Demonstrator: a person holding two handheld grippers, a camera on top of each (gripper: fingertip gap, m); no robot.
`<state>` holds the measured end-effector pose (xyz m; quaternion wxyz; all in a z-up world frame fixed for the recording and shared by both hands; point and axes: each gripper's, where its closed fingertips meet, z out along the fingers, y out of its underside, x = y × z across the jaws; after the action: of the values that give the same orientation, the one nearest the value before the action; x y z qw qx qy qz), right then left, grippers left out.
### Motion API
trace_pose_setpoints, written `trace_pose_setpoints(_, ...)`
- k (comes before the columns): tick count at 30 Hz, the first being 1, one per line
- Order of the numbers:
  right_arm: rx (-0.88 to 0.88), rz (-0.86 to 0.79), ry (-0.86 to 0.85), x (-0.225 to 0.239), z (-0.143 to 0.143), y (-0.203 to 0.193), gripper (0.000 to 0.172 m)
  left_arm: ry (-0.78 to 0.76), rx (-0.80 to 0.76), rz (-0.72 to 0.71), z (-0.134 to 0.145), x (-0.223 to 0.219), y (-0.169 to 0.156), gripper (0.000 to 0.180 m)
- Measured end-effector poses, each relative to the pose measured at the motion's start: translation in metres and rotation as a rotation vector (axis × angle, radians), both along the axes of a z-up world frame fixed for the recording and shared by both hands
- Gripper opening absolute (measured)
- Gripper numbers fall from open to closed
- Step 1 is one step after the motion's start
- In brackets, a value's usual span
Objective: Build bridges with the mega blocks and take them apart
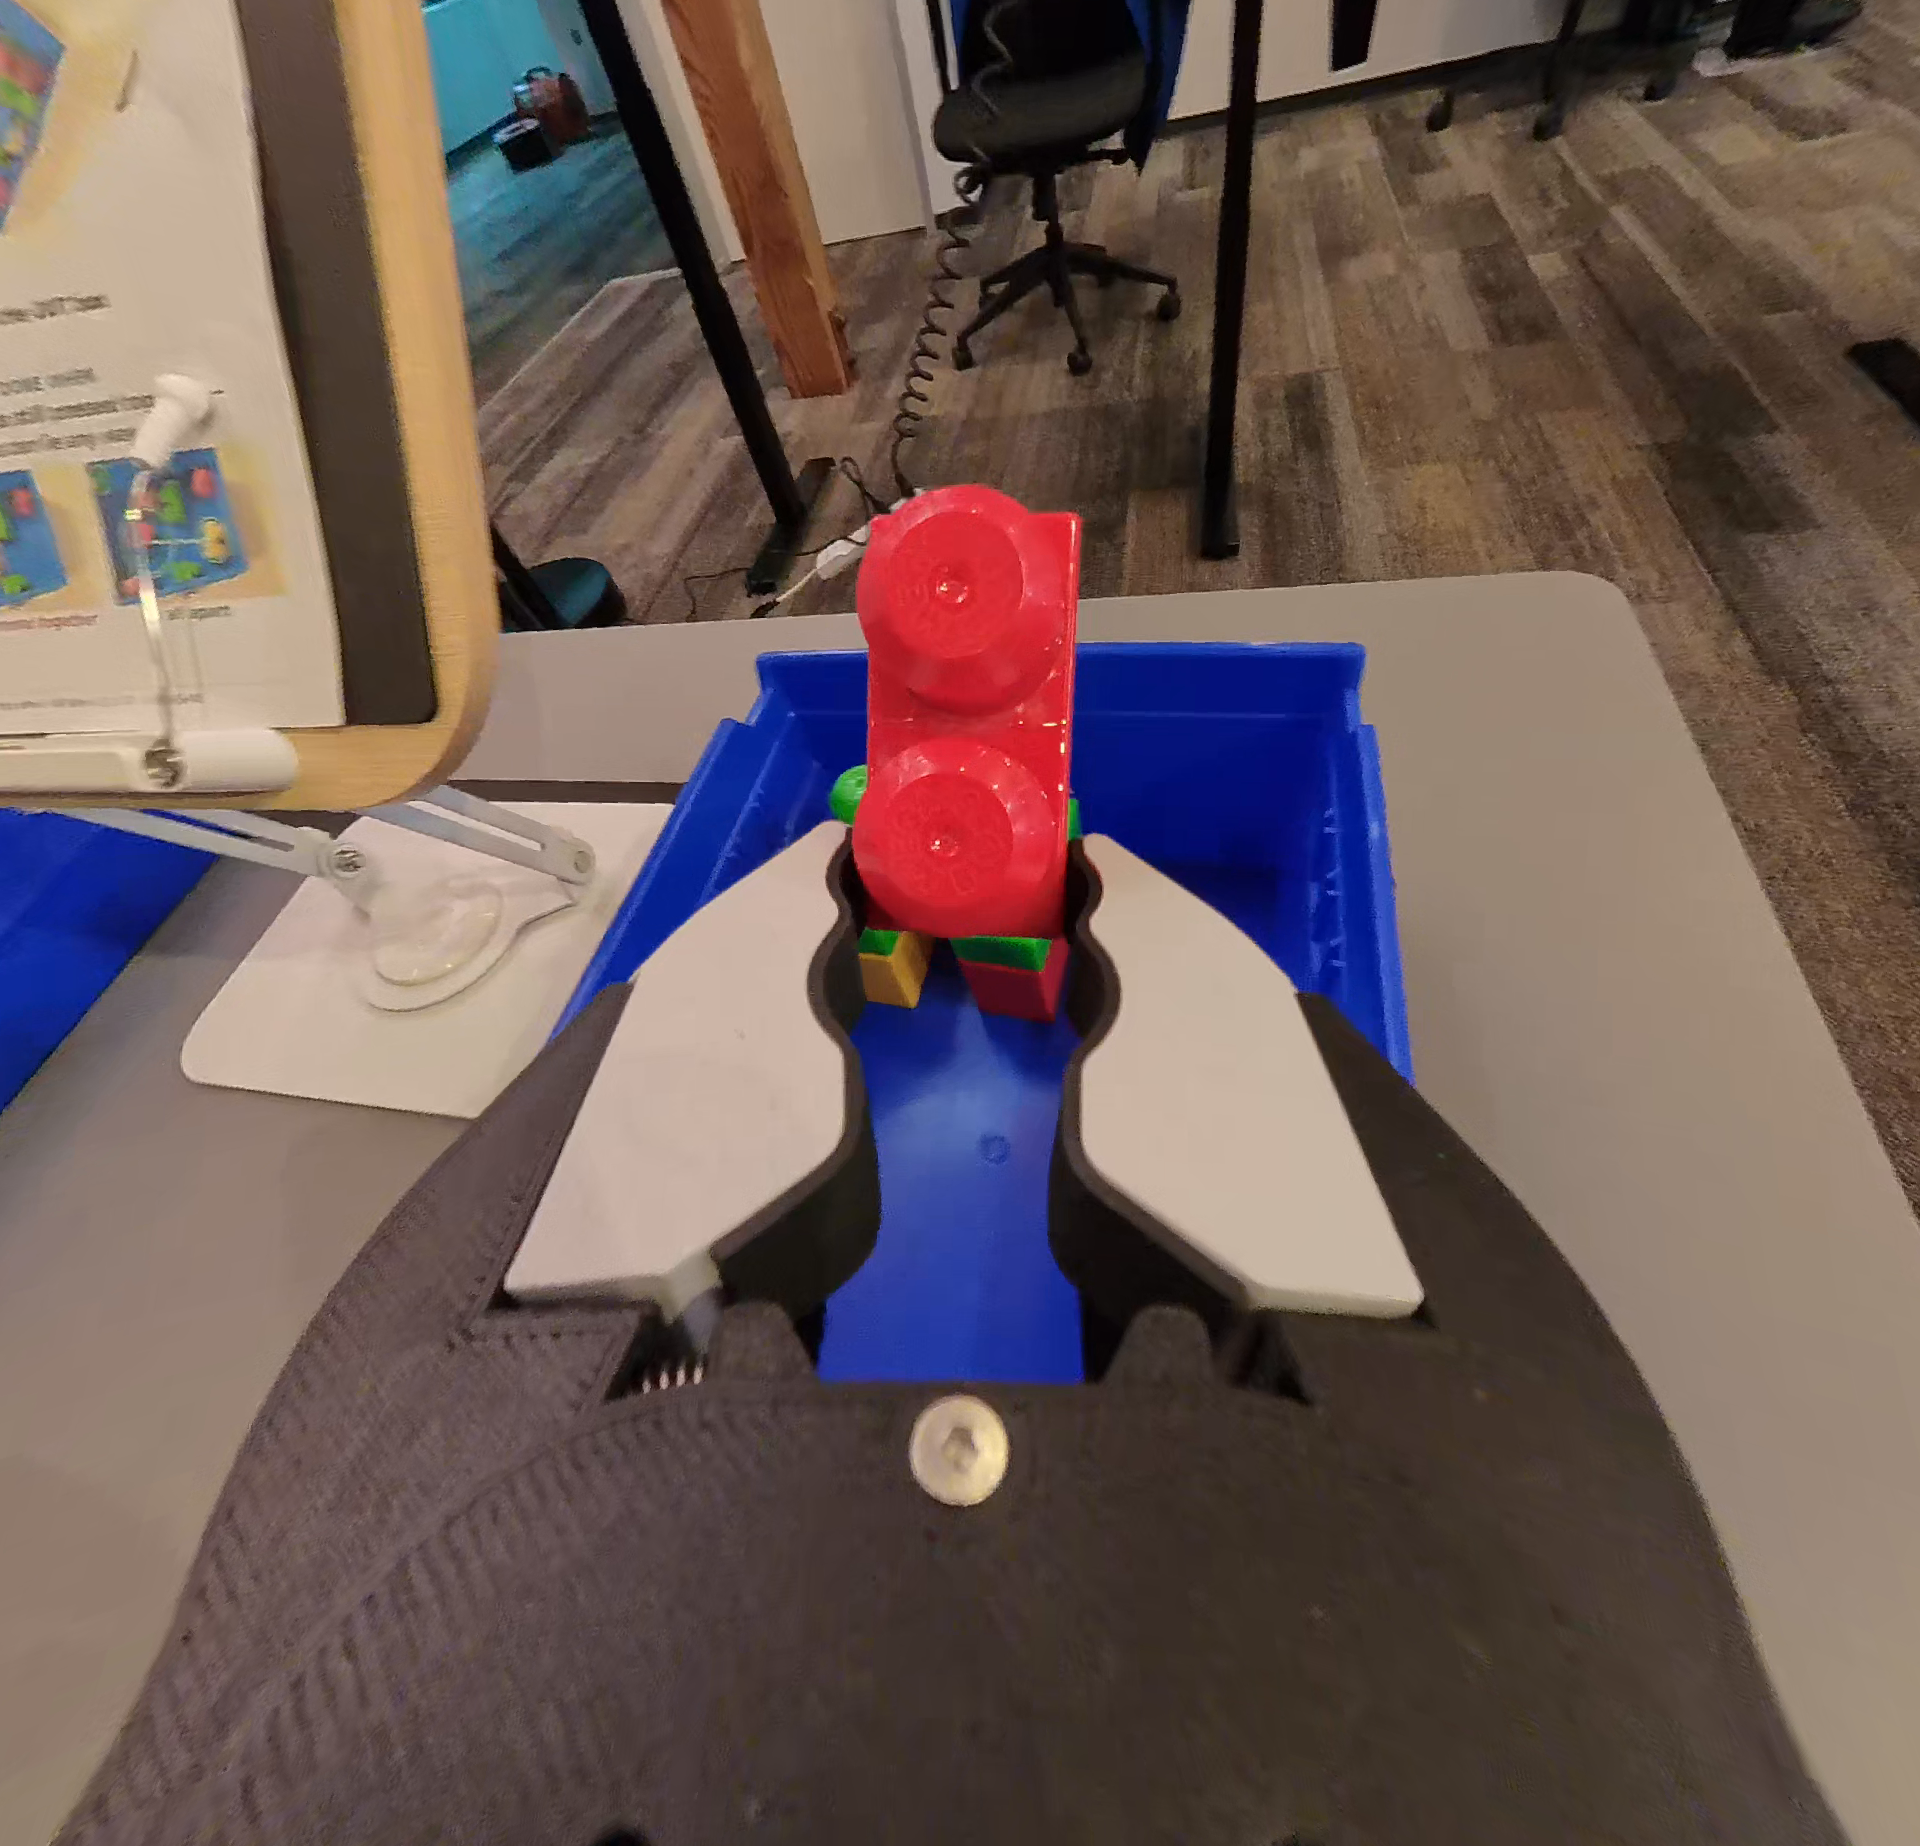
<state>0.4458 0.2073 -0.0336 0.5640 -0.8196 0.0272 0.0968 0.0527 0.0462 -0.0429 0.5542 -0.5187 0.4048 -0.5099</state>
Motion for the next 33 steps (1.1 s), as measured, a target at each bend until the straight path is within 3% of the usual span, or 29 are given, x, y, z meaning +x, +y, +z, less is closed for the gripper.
trace_pose_setpoints(8, -0.165, 0.151, -0.054, -0.031, -0.020, -0.025, 0.037, 0.014, -0.013, -0.005, -0.006, 0.002, 0.000, 0.000)
trace_pose_setpoints(17, -0.472, 0.150, -0.165, -0.060, -0.100, -0.031, 0.037, 0.014, -0.047, -0.008, -0.012, 0.003, 0.003, 0.000)
trace_pose_setpoints(22, -0.592, 0.114, -0.210, -0.063, -0.129, -0.021, 0.037, 0.005, -0.073, -0.008, -0.013, 0.002, 0.005, 0.000)
trace_pose_setpoints(33, -0.614, 0.052, -0.143, -0.072, -0.132, -0.011, 0.037, -0.005, -0.084, 0.002, -0.012, -0.001, 0.009, 0.000)
